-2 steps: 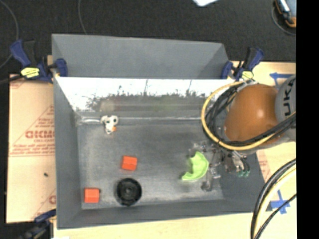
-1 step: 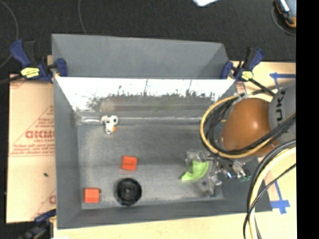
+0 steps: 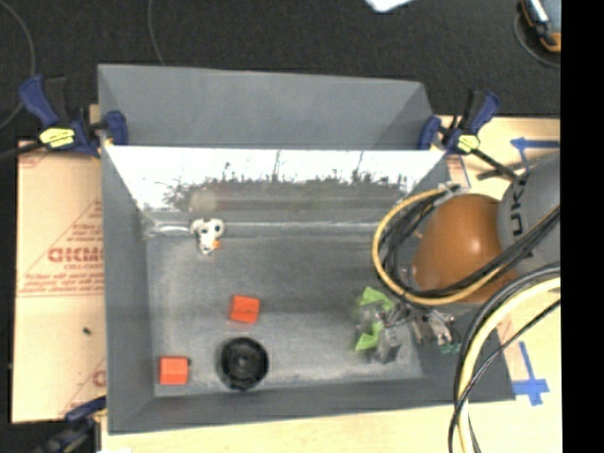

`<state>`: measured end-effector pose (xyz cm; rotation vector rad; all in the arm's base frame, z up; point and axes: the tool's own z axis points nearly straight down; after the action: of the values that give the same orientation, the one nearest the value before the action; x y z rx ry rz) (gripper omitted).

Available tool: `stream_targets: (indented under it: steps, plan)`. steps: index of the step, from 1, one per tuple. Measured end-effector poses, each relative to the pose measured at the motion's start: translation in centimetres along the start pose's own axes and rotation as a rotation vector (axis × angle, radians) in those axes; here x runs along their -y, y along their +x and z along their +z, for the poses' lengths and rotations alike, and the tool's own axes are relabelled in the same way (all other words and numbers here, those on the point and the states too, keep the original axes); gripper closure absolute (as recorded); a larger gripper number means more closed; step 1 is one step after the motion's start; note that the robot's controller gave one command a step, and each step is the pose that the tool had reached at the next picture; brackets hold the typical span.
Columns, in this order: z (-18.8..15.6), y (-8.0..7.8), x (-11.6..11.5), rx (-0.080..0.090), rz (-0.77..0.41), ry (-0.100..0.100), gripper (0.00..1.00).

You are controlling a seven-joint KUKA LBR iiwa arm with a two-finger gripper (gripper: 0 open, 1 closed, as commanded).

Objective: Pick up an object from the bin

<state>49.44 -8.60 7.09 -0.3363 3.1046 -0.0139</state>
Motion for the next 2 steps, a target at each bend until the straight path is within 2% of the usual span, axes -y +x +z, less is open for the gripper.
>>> stream_targets:
  steps: [1,2]
  plan:
    - [0.0,0.0,0.0,0.000,-0.001,0.000,1.00]
    - [-6.2,-1.4,-0.4,0.009,-0.016,0.003,1.00]
